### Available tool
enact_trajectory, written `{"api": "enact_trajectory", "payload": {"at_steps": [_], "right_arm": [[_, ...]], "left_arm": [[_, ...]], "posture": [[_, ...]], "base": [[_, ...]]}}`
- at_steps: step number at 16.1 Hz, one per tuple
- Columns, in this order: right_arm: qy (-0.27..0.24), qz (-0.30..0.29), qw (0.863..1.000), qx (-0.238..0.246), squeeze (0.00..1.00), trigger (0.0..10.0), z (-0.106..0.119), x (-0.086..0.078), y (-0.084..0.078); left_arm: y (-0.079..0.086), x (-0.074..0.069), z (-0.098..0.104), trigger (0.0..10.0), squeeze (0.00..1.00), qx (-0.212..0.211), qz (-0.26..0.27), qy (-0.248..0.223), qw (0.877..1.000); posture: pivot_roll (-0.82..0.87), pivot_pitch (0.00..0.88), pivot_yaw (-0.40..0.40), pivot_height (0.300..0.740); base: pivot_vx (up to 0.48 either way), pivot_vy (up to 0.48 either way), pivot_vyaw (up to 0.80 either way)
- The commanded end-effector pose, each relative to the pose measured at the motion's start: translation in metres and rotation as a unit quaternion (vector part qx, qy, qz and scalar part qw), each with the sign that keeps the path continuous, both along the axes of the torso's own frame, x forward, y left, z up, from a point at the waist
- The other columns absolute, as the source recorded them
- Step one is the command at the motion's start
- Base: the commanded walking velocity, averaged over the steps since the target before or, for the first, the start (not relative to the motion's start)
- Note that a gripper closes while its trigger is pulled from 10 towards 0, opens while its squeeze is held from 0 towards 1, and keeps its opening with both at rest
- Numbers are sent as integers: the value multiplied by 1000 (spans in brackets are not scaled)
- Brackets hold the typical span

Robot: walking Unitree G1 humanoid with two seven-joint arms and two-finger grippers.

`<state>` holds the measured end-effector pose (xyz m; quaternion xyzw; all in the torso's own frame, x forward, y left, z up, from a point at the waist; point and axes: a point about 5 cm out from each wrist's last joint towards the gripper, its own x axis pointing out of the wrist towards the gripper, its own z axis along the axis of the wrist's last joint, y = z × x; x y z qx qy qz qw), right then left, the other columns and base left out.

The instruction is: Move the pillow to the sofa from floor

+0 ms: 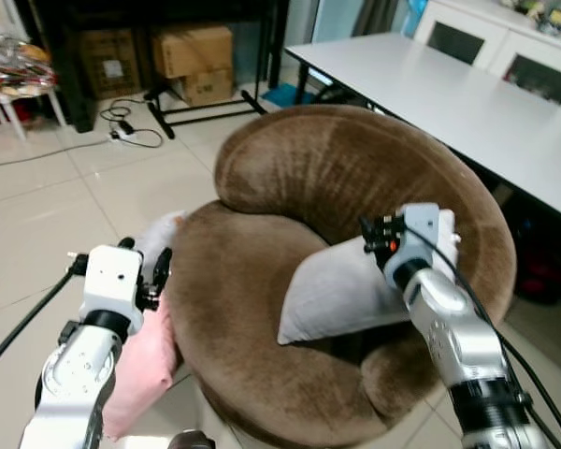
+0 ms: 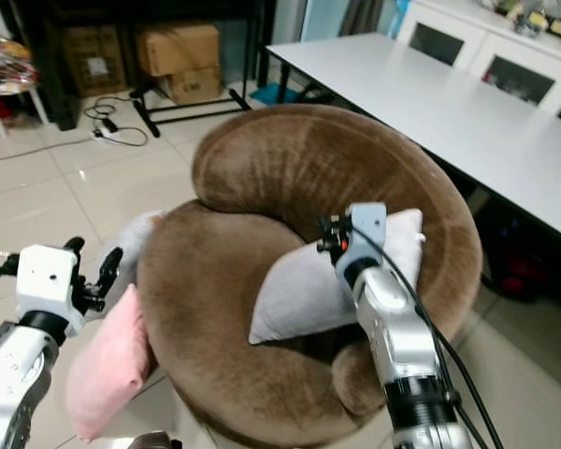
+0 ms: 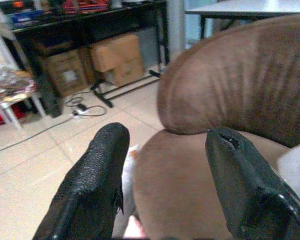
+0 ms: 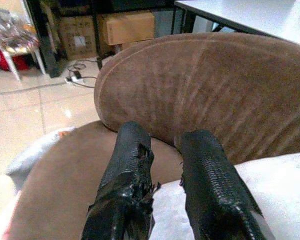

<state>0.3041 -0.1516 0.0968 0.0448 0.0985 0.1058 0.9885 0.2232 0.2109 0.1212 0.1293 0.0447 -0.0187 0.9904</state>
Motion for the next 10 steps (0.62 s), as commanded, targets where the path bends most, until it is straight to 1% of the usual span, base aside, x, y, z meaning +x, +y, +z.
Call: {"api": "enact_trajectory", "payload": {"at_steps": [1,3,4,7,10], "right_arm": [[-11,0,1000,-2,0,10000,8,0,2],[-4,22,1000,-3,0,10000,12,-4,13],[-2,29,999,-12,0,10000,14,-4,16],[-5,29,999,-19,0,10000,18,-4,17],[4,25,999,-28,0,10000,17,-7,16]], "left_arm": [[0,-1,4,10000,0,5,6,-9,1000],[1,-2,4,10000,0,8,13,-10,1000],[2,-1,4,10000,0,11,15,-10,1000],[3,3,6,10000,0,13,16,-12,1000],[2,3,4,10000,0,11,17,-9,1000]], "posture": [[76,0,-151,740],[83,0,-158,740],[83,0,-158,740],[68,0,-143,740],[58,0,-139,740]], "base": [[0,398,0],[0,399,0],[0,394,0],[0,396,0],[0,395,0]]}}
